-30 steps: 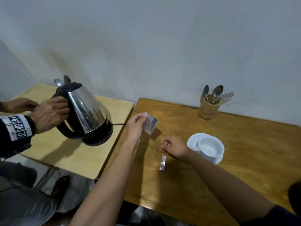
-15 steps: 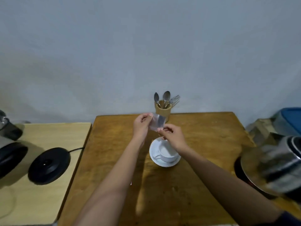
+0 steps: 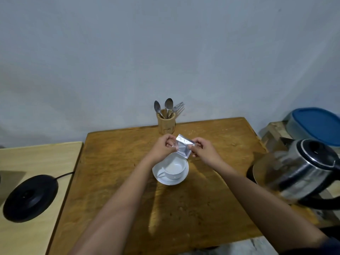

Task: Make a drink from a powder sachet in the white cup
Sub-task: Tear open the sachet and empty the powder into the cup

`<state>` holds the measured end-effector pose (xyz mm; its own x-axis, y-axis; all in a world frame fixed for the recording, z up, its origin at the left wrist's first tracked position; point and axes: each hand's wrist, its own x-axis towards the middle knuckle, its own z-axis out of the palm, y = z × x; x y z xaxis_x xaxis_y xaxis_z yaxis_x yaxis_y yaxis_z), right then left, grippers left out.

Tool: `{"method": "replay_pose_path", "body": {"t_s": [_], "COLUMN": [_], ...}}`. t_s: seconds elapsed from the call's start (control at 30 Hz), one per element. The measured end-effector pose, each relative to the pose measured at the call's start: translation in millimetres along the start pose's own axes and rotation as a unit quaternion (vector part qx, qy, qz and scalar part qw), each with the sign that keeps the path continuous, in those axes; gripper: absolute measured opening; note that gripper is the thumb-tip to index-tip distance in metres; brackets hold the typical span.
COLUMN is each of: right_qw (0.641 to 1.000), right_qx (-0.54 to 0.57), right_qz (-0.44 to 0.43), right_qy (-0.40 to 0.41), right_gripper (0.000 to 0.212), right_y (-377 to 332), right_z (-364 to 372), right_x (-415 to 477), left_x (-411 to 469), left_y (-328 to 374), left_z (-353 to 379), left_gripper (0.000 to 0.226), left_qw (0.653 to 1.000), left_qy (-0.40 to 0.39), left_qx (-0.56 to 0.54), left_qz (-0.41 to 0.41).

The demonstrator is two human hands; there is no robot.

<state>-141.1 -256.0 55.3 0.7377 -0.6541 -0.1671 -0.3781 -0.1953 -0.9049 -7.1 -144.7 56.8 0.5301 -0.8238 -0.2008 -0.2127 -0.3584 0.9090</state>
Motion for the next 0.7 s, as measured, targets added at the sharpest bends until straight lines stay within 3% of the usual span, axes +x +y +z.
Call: {"method": "replay_pose_path", "body": {"t_s": [0.1, 0.23, 0.47, 0.6, 0.7], "right_qw": [0.991, 0.953, 0.832, 0.787, 0.799], "right_qx": [-0.13, -0.289, -0.511, -0.565, -0.55], "right_qz": [-0.02, -0.041, -0.12, -0.156, -0.161], "right_qy": [-0.026, -0.08, -0.18, -0.192, -0.181], "right_gripper": [0.004, 0.014, 0.017, 0.022, 0.018], "right_y": [-3.1, -13.7, -46.9, -59.0, -62.8], "right_z": [-1.1, 2.6, 9.7, 17.6, 23.2], "right_x": [4.7, 8.5, 9.0, 9.5, 10.0], "left_x": [4.6, 7.1, 3.4, -1.4, -6.6], "left_y": [-2.5, -10.4, -20.9, -23.0, -27.9], "left_z": [3.9, 9.4, 11.6, 6.4, 4.6], "left_gripper": [0.029, 0.015, 0.013, 0.012, 0.009], "left_qw": [0.999, 0.994, 0.981, 0.989, 0.995], "left_qy": [-0.009, -0.005, 0.005, 0.013, 0.025], "left_qx": [0.033, 0.105, 0.192, 0.144, 0.099], "left_qz": [0.011, 0.017, 0.022, 0.011, -0.006]}}
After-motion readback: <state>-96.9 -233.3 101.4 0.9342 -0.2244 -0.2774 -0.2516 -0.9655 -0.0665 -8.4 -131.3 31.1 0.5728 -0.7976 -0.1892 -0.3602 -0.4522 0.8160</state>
